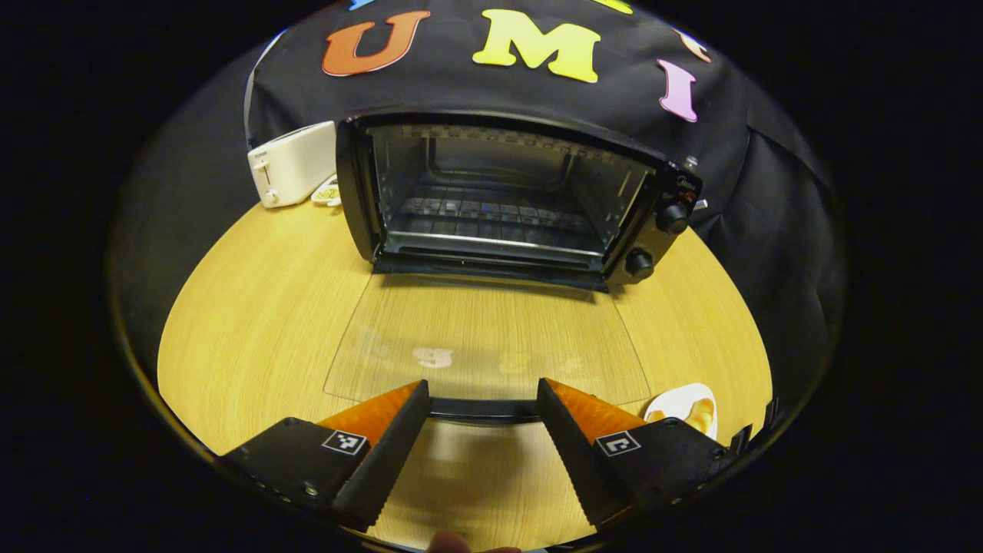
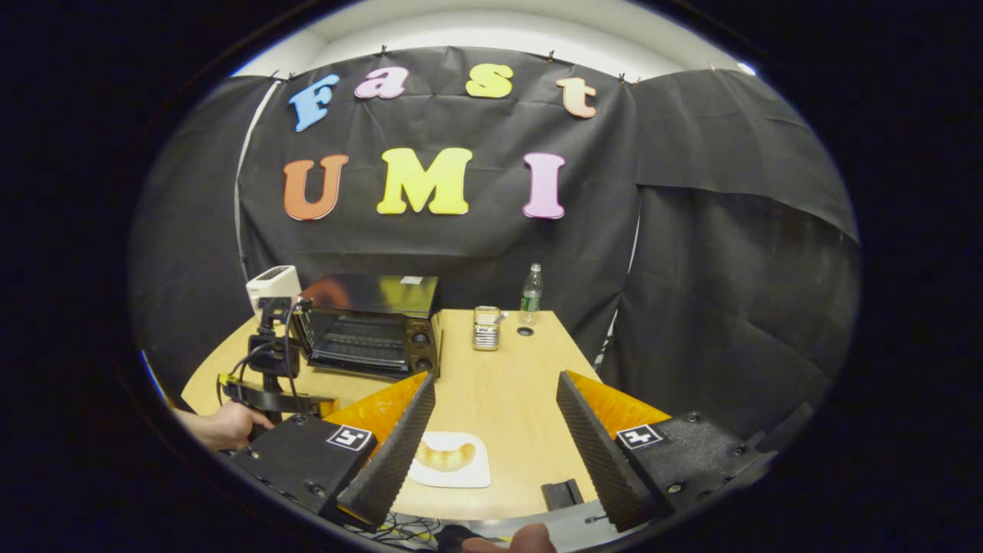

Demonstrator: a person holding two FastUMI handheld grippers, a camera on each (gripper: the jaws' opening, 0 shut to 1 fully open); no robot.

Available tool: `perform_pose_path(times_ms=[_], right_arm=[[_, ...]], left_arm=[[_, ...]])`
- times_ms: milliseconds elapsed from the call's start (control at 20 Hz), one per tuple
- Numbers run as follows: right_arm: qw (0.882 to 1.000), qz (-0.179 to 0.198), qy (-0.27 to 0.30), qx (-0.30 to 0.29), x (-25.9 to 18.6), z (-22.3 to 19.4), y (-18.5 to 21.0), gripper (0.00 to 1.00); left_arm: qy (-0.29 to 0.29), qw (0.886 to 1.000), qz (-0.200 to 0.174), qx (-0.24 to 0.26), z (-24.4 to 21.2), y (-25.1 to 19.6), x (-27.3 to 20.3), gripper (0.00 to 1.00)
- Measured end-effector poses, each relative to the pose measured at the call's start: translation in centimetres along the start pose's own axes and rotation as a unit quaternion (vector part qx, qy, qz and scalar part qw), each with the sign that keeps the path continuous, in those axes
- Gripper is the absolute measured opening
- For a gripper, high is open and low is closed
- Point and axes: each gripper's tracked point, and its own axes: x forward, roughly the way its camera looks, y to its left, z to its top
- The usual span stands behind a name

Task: Open the electric oven with the left hand, put the food in, and close the electric oven.

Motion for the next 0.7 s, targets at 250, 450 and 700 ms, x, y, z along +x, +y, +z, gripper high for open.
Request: perform_pose_path(times_ms=[250,450,700], right_arm=[[1.000,0.016,0.000,-0.008,-0.2,-0.2,0.6,0.99],[0.998,0.042,0.042,0.002,0.6,-2.8,1.5,1.00],[0.984,0.104,0.140,0.025,3.4,-8.8,4.2,0.99]], left_arm=[[-0.057,0.998,-0.006,0.007,2.9,0.1,-4.2,0.93],[-0.123,0.992,-0.032,0.016,4.1,-1.1,-10.4,0.93],[-0.198,0.980,-0.017,0.032,5.2,-1.0,-18.5,0.93]])
